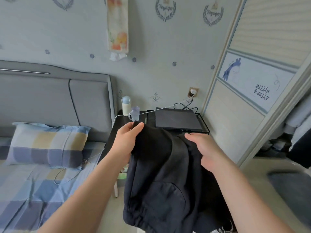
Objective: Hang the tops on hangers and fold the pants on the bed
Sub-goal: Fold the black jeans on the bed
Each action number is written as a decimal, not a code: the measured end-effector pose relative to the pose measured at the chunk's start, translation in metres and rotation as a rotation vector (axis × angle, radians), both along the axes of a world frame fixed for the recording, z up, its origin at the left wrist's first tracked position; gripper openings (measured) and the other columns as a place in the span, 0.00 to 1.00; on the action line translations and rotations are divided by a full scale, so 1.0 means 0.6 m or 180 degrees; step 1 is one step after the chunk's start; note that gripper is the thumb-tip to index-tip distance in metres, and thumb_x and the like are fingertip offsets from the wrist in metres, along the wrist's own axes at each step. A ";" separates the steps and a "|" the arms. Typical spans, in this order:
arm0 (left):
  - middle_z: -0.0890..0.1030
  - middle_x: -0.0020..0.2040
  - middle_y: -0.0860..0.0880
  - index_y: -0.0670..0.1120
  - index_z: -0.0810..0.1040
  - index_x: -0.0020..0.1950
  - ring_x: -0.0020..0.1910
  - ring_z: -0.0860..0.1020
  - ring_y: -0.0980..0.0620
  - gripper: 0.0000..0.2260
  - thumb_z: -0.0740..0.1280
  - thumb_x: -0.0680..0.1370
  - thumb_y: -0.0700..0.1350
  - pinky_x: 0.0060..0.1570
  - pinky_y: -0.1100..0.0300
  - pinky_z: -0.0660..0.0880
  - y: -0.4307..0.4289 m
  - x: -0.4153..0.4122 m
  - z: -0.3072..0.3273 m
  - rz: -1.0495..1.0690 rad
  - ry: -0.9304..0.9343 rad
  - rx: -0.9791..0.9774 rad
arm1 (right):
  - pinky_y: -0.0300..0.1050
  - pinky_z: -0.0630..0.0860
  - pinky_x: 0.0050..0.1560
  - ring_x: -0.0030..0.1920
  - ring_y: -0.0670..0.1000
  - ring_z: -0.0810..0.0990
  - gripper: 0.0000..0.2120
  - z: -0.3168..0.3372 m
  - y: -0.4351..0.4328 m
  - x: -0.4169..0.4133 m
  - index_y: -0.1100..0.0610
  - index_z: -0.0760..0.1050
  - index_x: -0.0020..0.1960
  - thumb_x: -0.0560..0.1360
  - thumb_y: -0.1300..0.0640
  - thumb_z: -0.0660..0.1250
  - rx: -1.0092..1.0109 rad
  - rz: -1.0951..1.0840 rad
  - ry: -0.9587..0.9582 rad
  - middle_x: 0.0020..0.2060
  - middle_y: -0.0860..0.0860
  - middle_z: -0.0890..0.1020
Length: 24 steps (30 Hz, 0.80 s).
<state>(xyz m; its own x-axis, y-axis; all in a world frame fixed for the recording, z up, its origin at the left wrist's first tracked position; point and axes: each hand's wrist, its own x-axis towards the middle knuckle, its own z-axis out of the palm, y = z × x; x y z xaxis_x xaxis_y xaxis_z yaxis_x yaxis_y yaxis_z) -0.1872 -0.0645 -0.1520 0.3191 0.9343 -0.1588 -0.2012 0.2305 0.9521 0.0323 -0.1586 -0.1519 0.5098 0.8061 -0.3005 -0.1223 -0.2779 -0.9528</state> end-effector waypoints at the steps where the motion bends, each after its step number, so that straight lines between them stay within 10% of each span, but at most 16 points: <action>1: 0.83 0.55 0.37 0.39 0.81 0.55 0.59 0.82 0.39 0.10 0.70 0.80 0.46 0.63 0.42 0.76 0.000 0.000 0.020 0.0097 -0.0014 0.0103 | 0.58 0.72 0.68 0.61 0.58 0.81 0.24 0.023 0.006 0.001 0.55 0.83 0.57 0.63 0.46 0.77 0.0145 0.0067 -0.0057 0.56 0.54 0.85; 5: 0.86 0.49 0.42 0.43 0.82 0.51 0.50 0.83 0.44 0.06 0.70 0.79 0.46 0.55 0.48 0.80 -0.005 -0.010 0.098 0.0520 -0.0054 0.0494 | 0.53 0.72 0.56 0.50 0.58 0.81 0.06 0.126 0.018 -0.012 0.56 0.84 0.39 0.71 0.54 0.72 0.0731 0.0448 -0.0308 0.43 0.55 0.86; 9: 0.86 0.48 0.42 0.44 0.83 0.51 0.50 0.84 0.45 0.05 0.70 0.80 0.44 0.54 0.49 0.81 -0.009 -0.037 0.168 0.0973 -0.0156 0.0882 | 0.52 0.73 0.50 0.44 0.58 0.80 0.09 0.219 0.034 -0.038 0.67 0.79 0.45 0.79 0.61 0.67 0.1204 0.0790 -0.0461 0.41 0.62 0.82; 24: 0.87 0.48 0.51 0.49 0.83 0.56 0.49 0.85 0.52 0.06 0.69 0.80 0.44 0.48 0.58 0.81 -0.086 -0.319 0.484 0.2575 0.0136 0.2440 | 0.59 0.79 0.58 0.51 0.62 0.83 0.08 0.540 0.080 -0.319 0.59 0.83 0.45 0.80 0.59 0.67 0.2785 0.1837 -0.0958 0.46 0.61 0.84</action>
